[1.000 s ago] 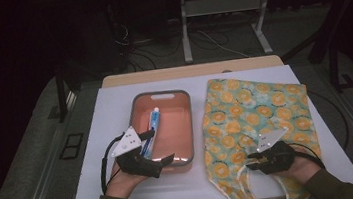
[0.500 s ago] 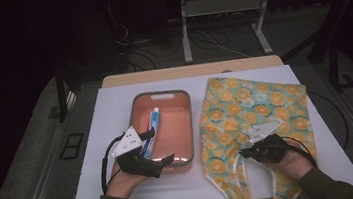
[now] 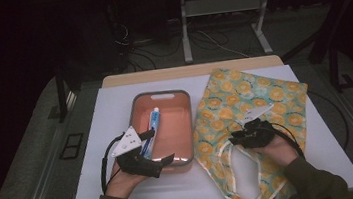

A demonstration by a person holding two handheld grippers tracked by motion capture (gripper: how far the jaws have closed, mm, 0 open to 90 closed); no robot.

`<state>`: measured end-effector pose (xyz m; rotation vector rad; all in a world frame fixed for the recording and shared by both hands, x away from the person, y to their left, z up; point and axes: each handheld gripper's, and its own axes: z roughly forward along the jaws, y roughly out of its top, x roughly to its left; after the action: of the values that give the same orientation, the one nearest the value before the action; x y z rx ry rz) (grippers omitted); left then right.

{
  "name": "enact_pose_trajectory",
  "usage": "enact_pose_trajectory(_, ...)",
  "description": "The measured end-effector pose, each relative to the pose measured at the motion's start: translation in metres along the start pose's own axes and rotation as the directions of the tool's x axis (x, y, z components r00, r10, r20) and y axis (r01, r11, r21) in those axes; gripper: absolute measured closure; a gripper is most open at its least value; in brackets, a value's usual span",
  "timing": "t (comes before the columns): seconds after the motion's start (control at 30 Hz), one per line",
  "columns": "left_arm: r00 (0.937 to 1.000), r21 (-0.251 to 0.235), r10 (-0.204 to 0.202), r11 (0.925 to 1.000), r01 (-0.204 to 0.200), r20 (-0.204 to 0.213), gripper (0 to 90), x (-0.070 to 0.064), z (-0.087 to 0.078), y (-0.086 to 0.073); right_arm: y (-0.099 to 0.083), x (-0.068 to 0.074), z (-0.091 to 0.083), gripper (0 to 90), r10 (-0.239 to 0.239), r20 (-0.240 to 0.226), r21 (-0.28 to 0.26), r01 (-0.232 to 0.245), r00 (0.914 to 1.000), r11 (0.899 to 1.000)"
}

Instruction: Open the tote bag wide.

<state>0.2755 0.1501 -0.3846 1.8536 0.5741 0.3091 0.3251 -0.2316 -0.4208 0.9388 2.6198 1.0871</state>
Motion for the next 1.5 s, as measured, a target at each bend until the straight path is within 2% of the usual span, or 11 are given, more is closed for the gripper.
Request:
enact_pose_trajectory(0.13,1.0000,0.000,0.000,1.0000,0.000,0.000,0.0,0.000,0.000,0.000,-0.001,0.009,-0.024,54.3,-0.020,-0.052,-0.078,0.016,0.9984,0.997)
enact_pose_trajectory(0.23,1.0000,0.000,0.000,1.0000,0.000,-0.001,0.0,0.000,0.000,0.000,-0.002,0.021,-0.030,51.5,-0.052,-0.080,-0.086,0.045,0.9954,0.995)
enact_pose_trajectory(0.3,1.0000,0.002,0.002,1.0000,-0.001,-0.002,0.0,0.000,0.000,0.000,-0.004,0.039,-0.032,49.0,-0.097,-0.145,-0.085,0.085,0.9846,0.993)
enact_pose_trajectory(0.47,1.0000,0.002,0.003,1.0000,-0.003,-0.001,0.0,-0.001,0.000,0.000,-0.010,0.067,-0.028,46.4,-0.159,-0.214,-0.057,0.150,0.9638,0.987)
enact_pose_trajectory(0.63,1.0000,0.001,0.003,1.0000,-0.003,0.000,0.0,0.000,0.000,0.000,-0.016,0.083,-0.023,44.2,-0.172,-0.277,-0.030,0.171,0.9453,0.985)
enact_pose_trajectory(0.73,1.0000,0.003,0.005,1.0000,-0.005,-0.001,0.0,-0.001,0.000,0.000,-0.018,0.089,-0.014,48.7,-0.181,-0.286,-0.009,0.186,0.9409,0.982)
enact_pose_trajectory(0.8,1.0000,0.004,0.005,1.0000,-0.005,-0.002,0.0,-0.001,0.000,0.000,-0.018,0.090,-0.011,51.7,-0.181,-0.290,-0.005,0.188,0.9398,0.982)
enact_pose_trajectory(1.0,1.0000,0.003,0.006,1.0000,-0.006,-0.002,0.0,-0.001,0.001,0.000,-0.015,0.091,-0.004,85.6,-0.205,-0.280,-0.009,0.211,0.9377,0.977)
enact_pose_trajectory(1.3,1.0000,0.002,0.005,1.0000,-0.005,-0.001,0.0,-0.001,0.001,0.000,-0.006,0.079,-0.025,88.9,-0.207,-0.239,-0.086,0.192,0.9485,0.978)
enact_pose_trajectory(1.37,1.0000,0.002,0.005,1.0000,-0.005,-0.002,0.0,-0.001,0.001,0.000,0.001,0.065,-0.038,88.9,-0.189,-0.203,-0.124,0.166,0.9608,0.978)
enact_pose_trajectory(1.5,1.0000,0.003,0.005,1.0000,-0.005,-0.003,0.0,-0.001,0.001,0.000,0.008,0.048,-0.047,88.9,-0.159,-0.182,-0.156,0.131,0.9703,0.979)
